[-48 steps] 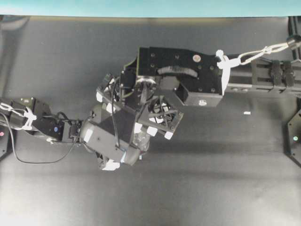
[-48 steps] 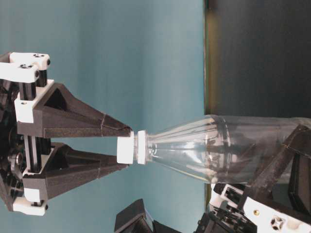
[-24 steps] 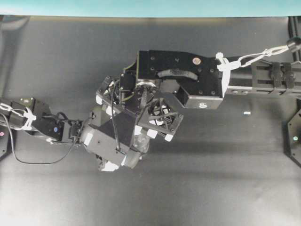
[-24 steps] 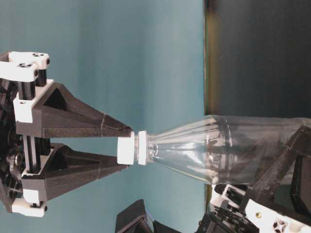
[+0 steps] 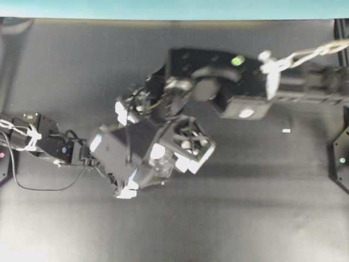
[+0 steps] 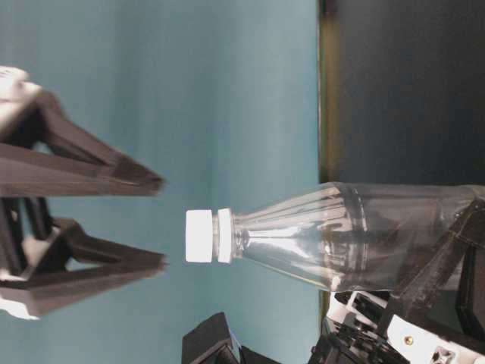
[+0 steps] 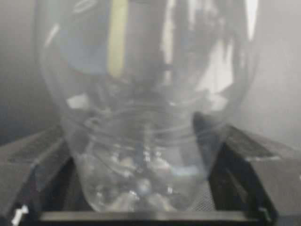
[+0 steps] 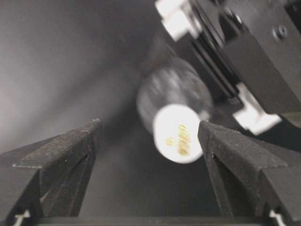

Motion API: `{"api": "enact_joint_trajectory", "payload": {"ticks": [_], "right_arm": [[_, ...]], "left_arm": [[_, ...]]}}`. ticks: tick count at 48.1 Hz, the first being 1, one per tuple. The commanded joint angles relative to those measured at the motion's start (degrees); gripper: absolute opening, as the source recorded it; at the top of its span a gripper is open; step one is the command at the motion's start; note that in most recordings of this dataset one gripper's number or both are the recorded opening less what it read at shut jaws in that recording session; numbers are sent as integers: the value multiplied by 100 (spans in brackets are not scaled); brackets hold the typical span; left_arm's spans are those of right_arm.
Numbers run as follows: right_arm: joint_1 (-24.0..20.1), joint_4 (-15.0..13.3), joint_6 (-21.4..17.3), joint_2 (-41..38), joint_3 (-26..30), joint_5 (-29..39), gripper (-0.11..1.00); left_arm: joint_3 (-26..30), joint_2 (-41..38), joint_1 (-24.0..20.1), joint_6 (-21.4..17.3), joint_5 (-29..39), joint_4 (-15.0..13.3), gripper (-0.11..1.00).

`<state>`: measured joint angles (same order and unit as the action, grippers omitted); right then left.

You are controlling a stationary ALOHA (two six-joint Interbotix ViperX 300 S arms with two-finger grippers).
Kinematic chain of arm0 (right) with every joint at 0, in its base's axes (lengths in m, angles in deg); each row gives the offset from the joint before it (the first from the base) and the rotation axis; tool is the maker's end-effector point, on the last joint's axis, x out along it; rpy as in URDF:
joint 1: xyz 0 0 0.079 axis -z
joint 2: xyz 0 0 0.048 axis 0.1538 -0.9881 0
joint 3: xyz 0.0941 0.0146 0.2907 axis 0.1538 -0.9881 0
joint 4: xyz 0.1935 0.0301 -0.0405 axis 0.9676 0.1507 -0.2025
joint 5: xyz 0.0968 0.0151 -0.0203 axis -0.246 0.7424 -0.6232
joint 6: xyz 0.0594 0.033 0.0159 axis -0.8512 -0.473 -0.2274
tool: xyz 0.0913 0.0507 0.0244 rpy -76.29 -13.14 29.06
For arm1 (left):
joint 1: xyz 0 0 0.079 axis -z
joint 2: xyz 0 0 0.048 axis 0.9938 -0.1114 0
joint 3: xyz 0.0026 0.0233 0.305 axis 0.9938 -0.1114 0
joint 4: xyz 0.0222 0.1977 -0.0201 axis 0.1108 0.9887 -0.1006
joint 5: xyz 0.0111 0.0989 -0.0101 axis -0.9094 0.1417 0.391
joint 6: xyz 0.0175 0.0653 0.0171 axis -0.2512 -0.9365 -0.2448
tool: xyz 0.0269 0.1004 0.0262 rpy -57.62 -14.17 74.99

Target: Open the bottle cap by holding the bottle with the left arm and twisting the cap with the right arm.

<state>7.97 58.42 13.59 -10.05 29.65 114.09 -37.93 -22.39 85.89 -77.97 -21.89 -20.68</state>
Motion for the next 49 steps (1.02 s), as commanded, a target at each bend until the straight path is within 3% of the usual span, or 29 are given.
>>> {"api": "enact_joint_trajectory", "payload": {"ticks": [1, 5, 13, 22, 37, 49], "right_arm": [[334, 483, -264, 466, -185, -299, 78], [475, 668, -413, 800, -589, -747, 78], [571, 712, -633, 1547, -1547, -1863, 78], [545, 712, -1354, 2250, -2470, -3076, 78], [334, 712, -2320, 3032, -3533, -4236, 77], [272, 694, -2602, 3911, -4667, -5607, 77]], "left_arm": [[26, 44, 9, 9, 0, 18, 83], [26, 44, 18, 18, 9, 18, 83], [0, 44, 35, 26, 9, 18, 83], [0, 44, 35, 26, 9, 18, 83], [-35, 44, 35, 62, 9, 18, 83], [-35, 44, 35, 88, 9, 18, 83]]}}
